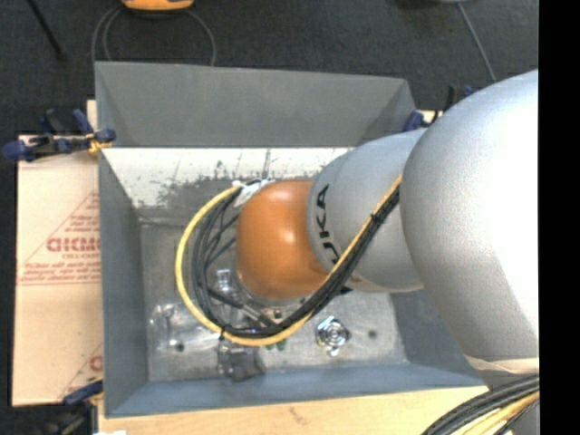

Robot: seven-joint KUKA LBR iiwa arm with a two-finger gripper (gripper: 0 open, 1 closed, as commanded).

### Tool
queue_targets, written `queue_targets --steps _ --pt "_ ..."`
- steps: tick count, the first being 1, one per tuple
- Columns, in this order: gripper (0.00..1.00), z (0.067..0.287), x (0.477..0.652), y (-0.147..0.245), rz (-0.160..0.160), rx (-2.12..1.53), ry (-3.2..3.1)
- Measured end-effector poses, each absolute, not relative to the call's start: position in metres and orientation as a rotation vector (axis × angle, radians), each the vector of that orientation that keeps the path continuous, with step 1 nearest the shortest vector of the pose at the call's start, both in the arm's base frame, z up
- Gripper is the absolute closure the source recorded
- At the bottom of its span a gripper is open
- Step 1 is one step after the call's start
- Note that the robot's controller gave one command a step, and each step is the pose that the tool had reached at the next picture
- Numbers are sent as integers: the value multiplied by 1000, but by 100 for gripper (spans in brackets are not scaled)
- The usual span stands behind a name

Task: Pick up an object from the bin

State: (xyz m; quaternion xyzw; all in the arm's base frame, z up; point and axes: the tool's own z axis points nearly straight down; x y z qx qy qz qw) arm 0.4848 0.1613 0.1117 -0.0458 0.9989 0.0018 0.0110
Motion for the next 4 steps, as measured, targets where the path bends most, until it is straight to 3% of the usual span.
queue_targets --steps 3,4 --pt "0 111 484 168 10 -483 3079" --pt "0 116 482 140 5 -719 3044"
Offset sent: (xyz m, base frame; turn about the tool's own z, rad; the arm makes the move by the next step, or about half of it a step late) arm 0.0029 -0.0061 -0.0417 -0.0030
